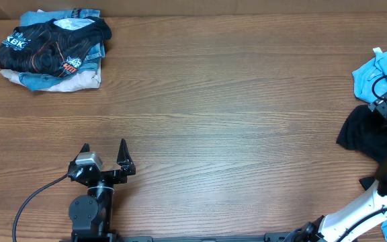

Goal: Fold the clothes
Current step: 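Reach the right gripper to the black shirt at the right edge and grasp it, then drag the black shirt with the right gripper toward the table center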

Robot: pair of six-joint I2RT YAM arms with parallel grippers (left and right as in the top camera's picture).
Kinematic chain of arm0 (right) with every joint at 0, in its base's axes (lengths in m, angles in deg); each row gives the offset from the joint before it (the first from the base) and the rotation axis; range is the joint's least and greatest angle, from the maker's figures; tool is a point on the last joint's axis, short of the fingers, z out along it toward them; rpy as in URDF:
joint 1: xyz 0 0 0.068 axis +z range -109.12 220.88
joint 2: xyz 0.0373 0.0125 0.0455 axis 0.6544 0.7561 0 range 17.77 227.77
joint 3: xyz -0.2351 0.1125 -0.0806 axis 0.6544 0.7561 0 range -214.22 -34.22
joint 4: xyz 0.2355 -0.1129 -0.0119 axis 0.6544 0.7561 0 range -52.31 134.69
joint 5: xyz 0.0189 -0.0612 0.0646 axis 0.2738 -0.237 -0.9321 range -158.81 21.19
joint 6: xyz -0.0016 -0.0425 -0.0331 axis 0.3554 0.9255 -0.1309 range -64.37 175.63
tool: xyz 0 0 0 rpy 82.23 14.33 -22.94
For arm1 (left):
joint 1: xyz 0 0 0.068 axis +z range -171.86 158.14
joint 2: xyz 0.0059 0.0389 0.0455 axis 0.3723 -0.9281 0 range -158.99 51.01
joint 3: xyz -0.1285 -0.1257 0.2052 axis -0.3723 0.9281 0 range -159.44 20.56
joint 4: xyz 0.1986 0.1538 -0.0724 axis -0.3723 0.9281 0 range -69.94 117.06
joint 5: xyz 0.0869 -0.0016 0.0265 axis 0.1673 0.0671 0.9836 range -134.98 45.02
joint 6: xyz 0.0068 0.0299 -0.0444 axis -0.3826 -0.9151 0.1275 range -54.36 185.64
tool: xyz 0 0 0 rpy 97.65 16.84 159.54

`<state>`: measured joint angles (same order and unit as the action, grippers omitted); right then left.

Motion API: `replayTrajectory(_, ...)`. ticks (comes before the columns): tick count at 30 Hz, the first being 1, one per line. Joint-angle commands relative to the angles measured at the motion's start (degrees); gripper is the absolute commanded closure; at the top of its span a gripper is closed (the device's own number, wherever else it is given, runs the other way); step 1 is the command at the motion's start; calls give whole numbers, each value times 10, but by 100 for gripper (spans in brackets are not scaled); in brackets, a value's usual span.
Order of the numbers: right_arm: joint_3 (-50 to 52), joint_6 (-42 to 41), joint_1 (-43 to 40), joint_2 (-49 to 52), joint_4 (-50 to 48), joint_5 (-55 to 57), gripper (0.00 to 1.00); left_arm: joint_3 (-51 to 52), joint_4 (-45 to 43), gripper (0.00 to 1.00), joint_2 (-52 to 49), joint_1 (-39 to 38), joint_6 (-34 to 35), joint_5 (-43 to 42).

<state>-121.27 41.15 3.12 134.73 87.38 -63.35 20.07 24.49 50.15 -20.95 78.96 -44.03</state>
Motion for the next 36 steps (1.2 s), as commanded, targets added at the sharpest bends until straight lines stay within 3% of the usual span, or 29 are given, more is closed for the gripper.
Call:
replayTrajectory(1, -11, -10, -2, -3, -2, 12, 27, 2, -2, 0, 6, 5, -7, 6)
replayTrajectory(9, -14, -16, -2, -6, 0, 11, 95, 2, -2, 0, 6, 5, -7, 6)
replayTrajectory(16, -48, -40, -1, -50, 23, -24, 96, 2, -2, 0, 6, 5, -7, 6)
replayTrajectory(24, -69, -40, -1, -173, 41, -118, 96, 2, -2, 0, 6, 5, -7, 6)
replayTrajectory(31, -69, -39, 5, -253, 64, -270, 96, 2, -2, 0, 6, 5, -7, 6)
replayTrajectory(36, -69, -35, 58, -274, 75, -353, 96, 2, -2, 0, 6, 5, -7, 6)
